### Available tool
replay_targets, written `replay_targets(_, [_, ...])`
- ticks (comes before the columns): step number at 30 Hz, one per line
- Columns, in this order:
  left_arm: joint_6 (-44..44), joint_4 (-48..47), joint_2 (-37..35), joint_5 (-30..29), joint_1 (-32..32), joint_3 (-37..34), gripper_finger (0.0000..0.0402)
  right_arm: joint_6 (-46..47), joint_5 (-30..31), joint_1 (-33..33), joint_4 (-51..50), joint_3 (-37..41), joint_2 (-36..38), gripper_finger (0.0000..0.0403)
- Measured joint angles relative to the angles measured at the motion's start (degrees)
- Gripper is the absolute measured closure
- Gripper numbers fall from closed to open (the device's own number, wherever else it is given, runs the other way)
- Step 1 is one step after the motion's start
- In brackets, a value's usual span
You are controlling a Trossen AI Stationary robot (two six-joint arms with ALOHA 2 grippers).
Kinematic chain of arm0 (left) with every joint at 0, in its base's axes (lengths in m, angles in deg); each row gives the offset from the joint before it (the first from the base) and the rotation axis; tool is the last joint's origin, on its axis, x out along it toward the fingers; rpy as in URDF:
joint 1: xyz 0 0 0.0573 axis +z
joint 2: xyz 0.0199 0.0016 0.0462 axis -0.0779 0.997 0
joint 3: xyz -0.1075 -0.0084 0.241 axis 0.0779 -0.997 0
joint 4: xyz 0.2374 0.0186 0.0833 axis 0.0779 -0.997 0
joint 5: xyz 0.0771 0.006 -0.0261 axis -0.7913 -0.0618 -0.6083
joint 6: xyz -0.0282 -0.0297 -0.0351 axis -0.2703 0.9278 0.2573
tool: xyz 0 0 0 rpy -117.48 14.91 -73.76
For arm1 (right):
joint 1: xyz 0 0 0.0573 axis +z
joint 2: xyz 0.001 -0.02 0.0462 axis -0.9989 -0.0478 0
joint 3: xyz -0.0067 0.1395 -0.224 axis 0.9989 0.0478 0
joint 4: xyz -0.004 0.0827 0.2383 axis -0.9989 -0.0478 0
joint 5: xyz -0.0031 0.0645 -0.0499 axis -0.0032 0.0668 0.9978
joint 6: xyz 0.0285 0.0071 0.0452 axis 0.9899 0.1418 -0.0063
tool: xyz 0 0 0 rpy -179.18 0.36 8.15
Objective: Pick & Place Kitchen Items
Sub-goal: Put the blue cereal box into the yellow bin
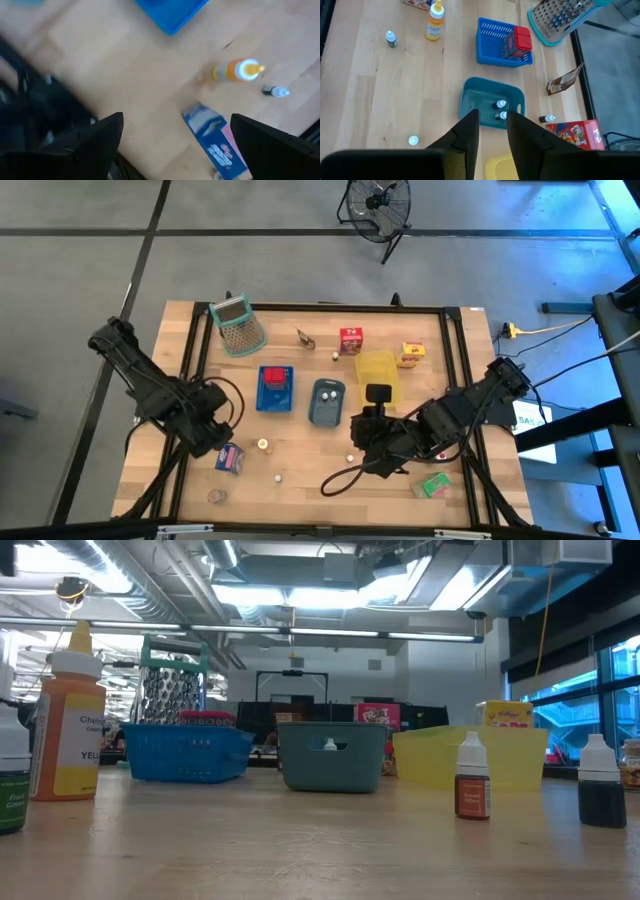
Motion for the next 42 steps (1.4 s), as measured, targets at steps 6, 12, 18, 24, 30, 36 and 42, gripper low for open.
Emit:
replay_targets(6, [3.6,0.0,4.8,7.0,-0.1,0.0,0.0038,-2.5,-0.3,-1.5,0.0,0.0,0.0,0.0302])
replay_targets(12, [5.6,2.3,8.9,12.0,-0.7,0.0,0.0038,-6.5,-0.3,-3.3,1.2,0.0,0.0,0.0302])
replay_targets(18, [5.6,2.6,10.9,13.9,-1.4,0.0,0.0039,-8.2,-0.4,-5.4,1.6,0.0,0.0,0.0302])
replay_targets(24, [9.1,5.3,11.1,14.1,-2.8,0.0,0.0039,-8.5,-0.5,-7.2,1.6,0.0,0.0,0.0302])
replay_targets(30, [12.0,11.1,11.2,13.2,-4.0,0.0,0.0039,-8.8,-1.3,-8.6,1.5,0.0,0.0,0.0302])
replay_targets(36, [15.6,11.2,12.3,12.2,-5.0,0.0,0.0039,-9.7,-4.1,-9.2,1.5,0.0,0.0,0.0302])
replay_targets(42, [14.1,11.7,15.1,11.9,-5.1,0.0,0.0039,-10.4,-4.1,-9.2,1.5,0.0,0.0,0.0302])
